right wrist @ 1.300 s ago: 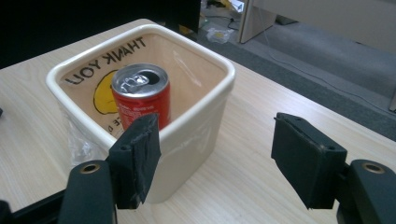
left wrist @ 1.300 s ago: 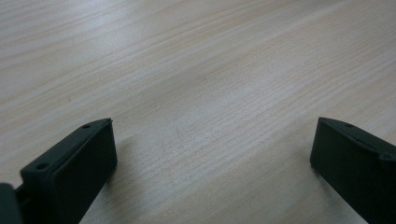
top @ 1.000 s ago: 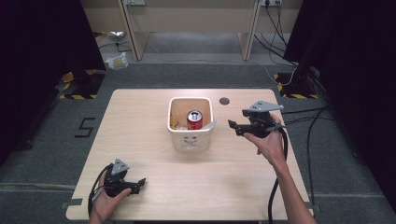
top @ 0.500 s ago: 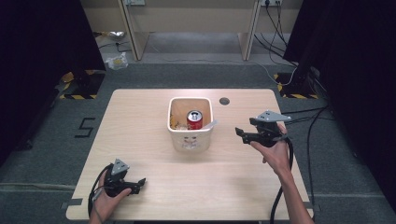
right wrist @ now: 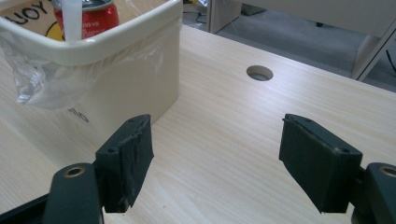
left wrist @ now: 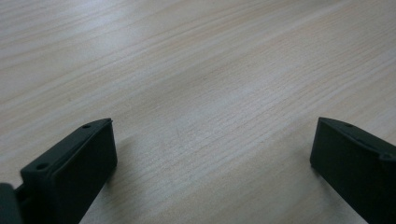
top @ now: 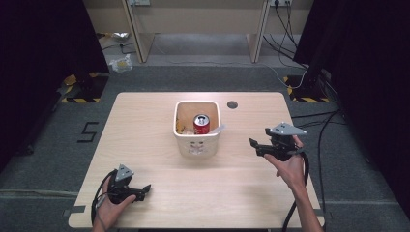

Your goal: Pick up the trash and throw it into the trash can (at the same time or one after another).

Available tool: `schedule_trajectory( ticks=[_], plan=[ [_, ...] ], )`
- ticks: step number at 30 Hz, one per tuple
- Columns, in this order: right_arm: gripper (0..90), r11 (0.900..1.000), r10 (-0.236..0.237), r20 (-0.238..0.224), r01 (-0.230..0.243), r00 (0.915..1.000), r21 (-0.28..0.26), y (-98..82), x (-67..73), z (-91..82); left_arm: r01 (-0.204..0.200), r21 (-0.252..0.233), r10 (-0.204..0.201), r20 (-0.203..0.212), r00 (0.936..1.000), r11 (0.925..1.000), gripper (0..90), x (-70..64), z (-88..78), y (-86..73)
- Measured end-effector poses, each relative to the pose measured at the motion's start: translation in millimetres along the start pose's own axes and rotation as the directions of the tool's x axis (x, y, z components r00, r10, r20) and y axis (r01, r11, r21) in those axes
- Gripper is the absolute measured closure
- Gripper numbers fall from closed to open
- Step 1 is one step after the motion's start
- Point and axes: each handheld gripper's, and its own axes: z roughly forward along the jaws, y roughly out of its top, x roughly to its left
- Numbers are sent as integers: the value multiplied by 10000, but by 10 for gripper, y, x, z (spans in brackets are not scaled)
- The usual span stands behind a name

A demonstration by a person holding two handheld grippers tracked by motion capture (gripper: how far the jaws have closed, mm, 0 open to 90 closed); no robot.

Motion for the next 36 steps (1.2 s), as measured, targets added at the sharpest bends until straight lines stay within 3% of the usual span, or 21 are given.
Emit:
schedule_trajectory(
  ticks=[19,36],
  plan=[
    [260,9996,275,219,-276,9994,60,-479,92,-44,3,-3,-3,-5,10000,10000,0,0,0,0],
    [246,9962,366,3,-365,9993,790,-800,213,36,-3,3,3,0,10000,10000,0,0,0,0]
  ],
)
